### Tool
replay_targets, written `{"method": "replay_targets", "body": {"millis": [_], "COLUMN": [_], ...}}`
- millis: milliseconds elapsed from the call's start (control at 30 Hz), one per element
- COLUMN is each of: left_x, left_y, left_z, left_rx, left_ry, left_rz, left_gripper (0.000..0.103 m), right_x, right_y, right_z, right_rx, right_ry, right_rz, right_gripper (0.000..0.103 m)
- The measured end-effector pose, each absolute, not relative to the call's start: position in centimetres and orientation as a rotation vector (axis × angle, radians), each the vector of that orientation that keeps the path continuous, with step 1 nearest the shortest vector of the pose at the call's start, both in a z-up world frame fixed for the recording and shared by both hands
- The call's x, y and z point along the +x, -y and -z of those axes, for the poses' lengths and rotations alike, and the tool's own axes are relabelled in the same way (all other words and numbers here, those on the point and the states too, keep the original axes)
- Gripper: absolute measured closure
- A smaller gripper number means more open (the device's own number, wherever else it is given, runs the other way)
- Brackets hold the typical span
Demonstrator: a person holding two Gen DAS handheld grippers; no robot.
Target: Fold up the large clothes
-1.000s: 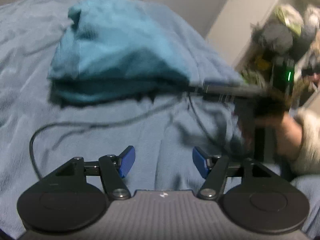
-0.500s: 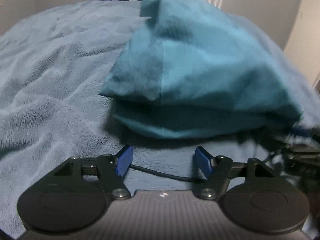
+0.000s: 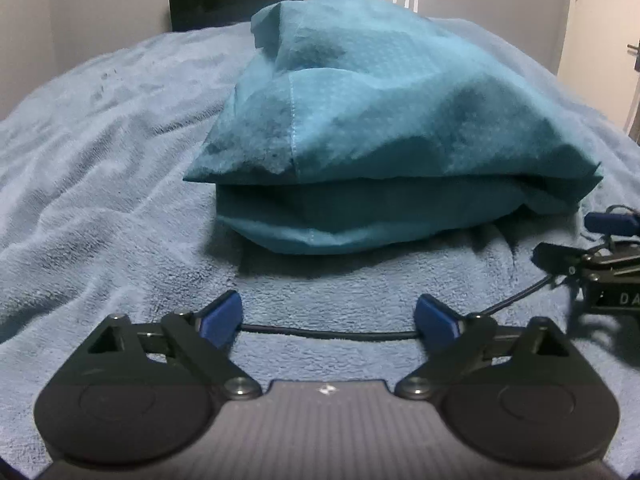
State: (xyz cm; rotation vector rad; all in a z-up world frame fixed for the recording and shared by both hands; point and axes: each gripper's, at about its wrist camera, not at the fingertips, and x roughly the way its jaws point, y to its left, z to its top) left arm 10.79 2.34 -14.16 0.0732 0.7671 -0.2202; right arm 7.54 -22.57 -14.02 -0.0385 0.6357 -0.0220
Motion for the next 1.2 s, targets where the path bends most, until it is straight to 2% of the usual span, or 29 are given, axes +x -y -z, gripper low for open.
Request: {"method": "replay_targets", "body": {"millis": [300, 1200], "left_x": [10.22, 10.2], "left_y": [-1.79, -1.76], "left_z": [14.2, 14.18], "left_rx": [0.088, 0.091], "left_ry": [-0.748, -0.747], "left_rz": [0.214, 0.21], "left_gripper": [0.008, 0.007], "right_x": [7.47, 7.43], "right_y": [22.12, 21.89], "right_z": [14.3, 14.26], "right_rx": [-0.068, -0.07], "right_ry": [-0.637, -0.64], "right_rz": [0.024, 0.025], "right_gripper": [0.008, 0.005]}}
